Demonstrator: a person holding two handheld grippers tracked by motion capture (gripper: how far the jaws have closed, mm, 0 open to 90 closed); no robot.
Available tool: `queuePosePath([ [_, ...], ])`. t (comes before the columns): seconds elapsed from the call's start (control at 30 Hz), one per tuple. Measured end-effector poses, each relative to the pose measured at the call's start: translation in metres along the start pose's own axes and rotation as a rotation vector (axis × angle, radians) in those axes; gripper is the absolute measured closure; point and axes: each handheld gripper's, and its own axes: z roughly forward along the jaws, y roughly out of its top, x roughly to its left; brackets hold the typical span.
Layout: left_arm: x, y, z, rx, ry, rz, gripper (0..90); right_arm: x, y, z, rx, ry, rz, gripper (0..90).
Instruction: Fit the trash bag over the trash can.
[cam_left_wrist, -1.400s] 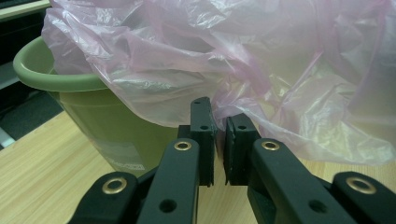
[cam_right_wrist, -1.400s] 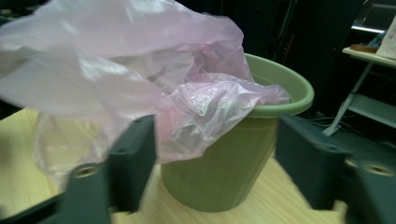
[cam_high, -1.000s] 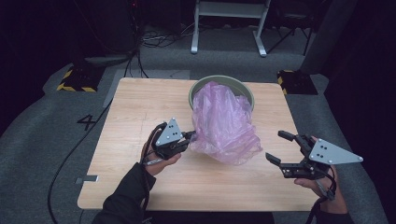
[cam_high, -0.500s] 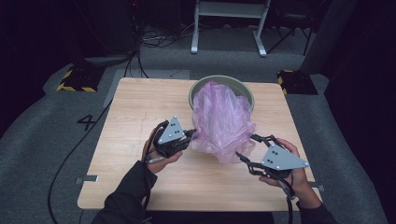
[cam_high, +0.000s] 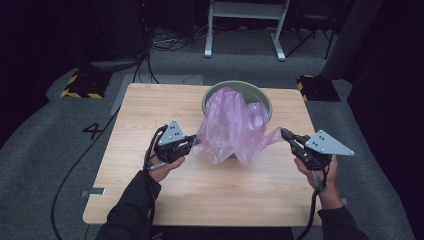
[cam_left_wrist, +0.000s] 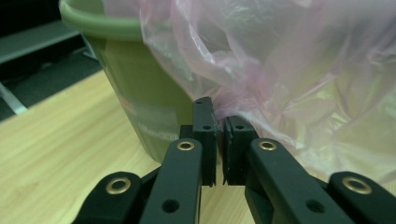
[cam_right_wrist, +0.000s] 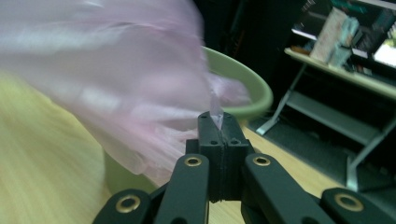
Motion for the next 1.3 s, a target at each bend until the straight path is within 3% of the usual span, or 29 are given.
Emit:
queuePosePath([
  [0.03,0.000,-0.001,0.002,0.009,-0.004,0.000,84.8,-0.006,-0.003,0.002,0.005,0.007,0.035,90.0],
  [0.17,-0.004,-0.006,0.012,0.045,0.000,0.016,83.6,-0.012,-0.012,0.008,0.028,0.001,0.090,90.0],
  [0.2,-0.004,-0.009,0.014,0.053,0.021,-0.002,79.7,-0.012,-0.013,0.008,0.031,0.001,0.090,90.0],
  [0.23,-0.004,-0.009,0.014,0.055,0.018,-0.016,59.2,-0.012,-0.014,0.007,0.025,0.012,0.101,90.0],
  [0.33,-0.005,-0.012,0.005,0.036,0.003,-0.040,29.7,-0.011,-0.014,0.006,0.024,0.012,0.094,90.0],
  [0.37,-0.005,-0.012,0.005,0.036,0.003,-0.040,22.9,-0.011,-0.014,0.006,0.024,0.012,0.094,90.0],
  [0.5,-0.014,-0.015,-0.013,0.004,0.006,0.004,17.2,-0.012,-0.015,0.004,0.028,0.027,0.107,89.9],
  [0.53,-0.023,-0.016,-0.021,0.013,0.013,0.047,17.1,-0.011,-0.016,0.005,0.032,0.029,0.104,89.5],
  [0.6,-0.028,-0.019,-0.026,0.009,0.017,0.060,17.1,-0.009,-0.015,0.006,0.040,0.035,0.097,89.5],
  [0.67,-0.029,-0.020,-0.032,-0.015,0.026,0.047,17.2,-0.008,-0.015,0.007,0.046,0.035,0.092,89.5],
  [0.73,-0.029,-0.019,-0.037,-0.064,-0.001,0.016,16.5,-0.008,-0.014,0.008,0.046,0.038,0.097,88.9],
  [0.8,-0.029,-0.016,-0.039,-0.099,-0.021,0.002,26.5,-0.007,-0.014,0.008,0.043,0.032,0.104,79.2],
  [0.83,-0.029,-0.016,-0.039,-0.099,-0.021,0.002,28.3,-0.007,-0.014,0.008,0.043,0.032,0.104,79.2],
  [0.87,-0.029,-0.010,-0.037,-0.108,-0.006,-0.003,31.5,-0.006,-0.013,0.009,0.045,0.033,0.099,64.3],
  [0.97,-0.029,-0.001,-0.030,-0.110,0.010,-0.009,43.4,-0.002,-0.011,0.008,0.029,0.093,0.092,45.2],
  [1.0,-0.029,0.001,-0.027,-0.114,0.015,-0.005,51.5,0.000,-0.009,0.007,0.027,0.099,0.077,40.0],
  [1.03,-0.029,0.001,-0.027,-0.114,0.015,-0.005,53.9,0.002,-0.007,0.007,0.029,0.117,0.063,34.3],
  [1.07,-0.029,0.003,-0.026,-0.112,0.021,0.001,53.9,0.002,-0.007,0.007,0.029,0.117,0.063,34.3],
  [1.1,-0.030,0.008,-0.022,-0.113,0.044,0.014,63.8,0.007,-0.003,0.003,0.014,0.178,0.047,27.2],
  [1.3,-0.029,0.013,-0.012,-0.086,0.080,0.015,76.4,0.025,0.011,-0.015,-0.001,0.266,-0.026,20.4],
])
